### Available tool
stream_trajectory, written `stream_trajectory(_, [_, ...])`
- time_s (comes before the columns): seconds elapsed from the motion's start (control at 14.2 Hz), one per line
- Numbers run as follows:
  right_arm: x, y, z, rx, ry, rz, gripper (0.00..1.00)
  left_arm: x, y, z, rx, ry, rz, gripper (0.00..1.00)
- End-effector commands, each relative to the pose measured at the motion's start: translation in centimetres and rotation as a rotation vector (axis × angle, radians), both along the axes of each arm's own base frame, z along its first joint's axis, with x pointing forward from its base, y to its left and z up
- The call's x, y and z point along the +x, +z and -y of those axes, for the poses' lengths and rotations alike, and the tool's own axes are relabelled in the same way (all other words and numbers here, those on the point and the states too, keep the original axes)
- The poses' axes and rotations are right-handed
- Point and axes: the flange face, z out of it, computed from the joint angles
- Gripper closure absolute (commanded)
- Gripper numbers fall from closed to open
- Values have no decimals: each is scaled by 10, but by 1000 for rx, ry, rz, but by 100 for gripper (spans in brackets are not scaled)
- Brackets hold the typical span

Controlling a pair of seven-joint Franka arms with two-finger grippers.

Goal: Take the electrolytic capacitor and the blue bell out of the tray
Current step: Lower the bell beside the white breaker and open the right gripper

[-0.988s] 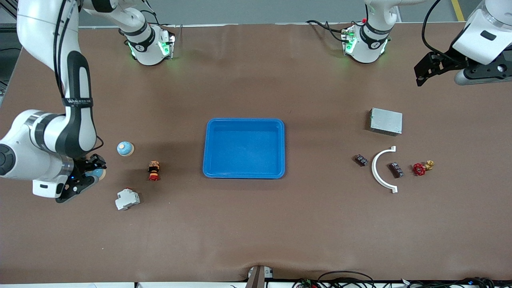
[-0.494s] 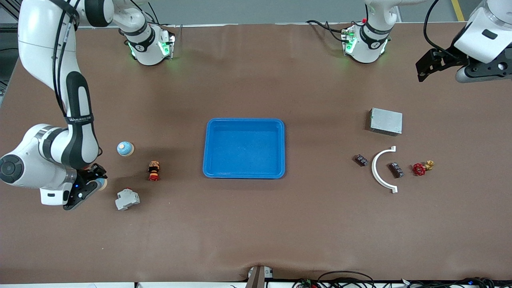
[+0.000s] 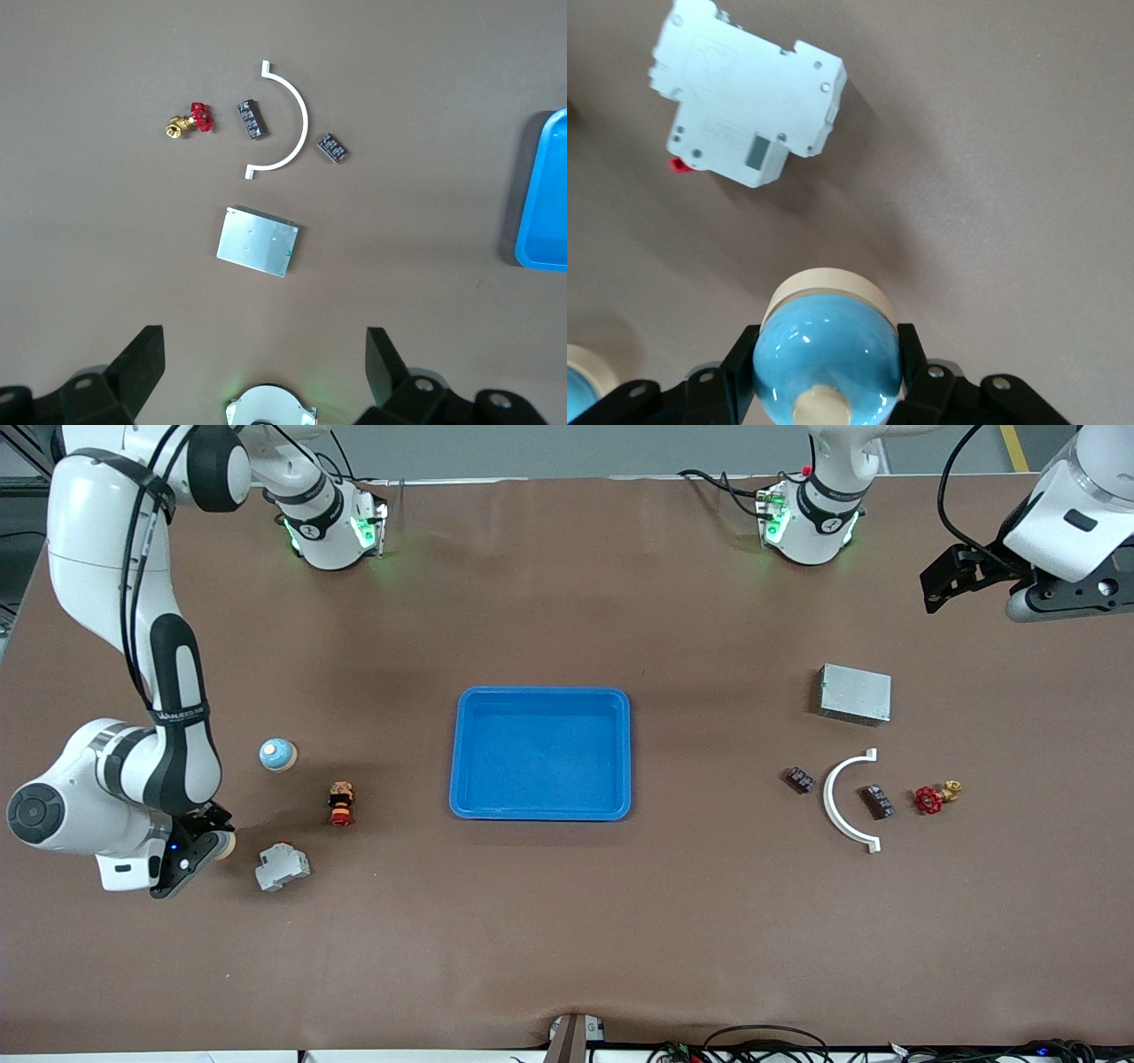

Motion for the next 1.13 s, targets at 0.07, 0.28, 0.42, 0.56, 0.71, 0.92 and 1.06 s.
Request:
stream_trajectory(0.07, [8,-14,6,-37,70,2,89,-4,8,-15,-11,30,5,0])
stream_trajectory(0.28, [6,-23,12,-39,82,1,89,-4,8,-20,-12,35,1,0])
stream_trajectory(0.42, [7,-26,15,-49,99,24,89,-5,9,-24,-11,44,-5,0])
stream_trajectory(0.56, [7,-28,15,-49,102,24,89,-5,9,-34,-14,66,-5,0])
stream_trajectory(0.71, [6,-32,18,-48,97,20,88,-5,10,-33,-34,67,-6,0])
stream_trajectory(0.92, [6,-31,17,-46,98,20,78,-5,9,-32,-33,67,-7,0])
stream_trajectory(1.06, [6,-31,17,-46,95,20,37,-5,9,-32,-33,70,-7,0])
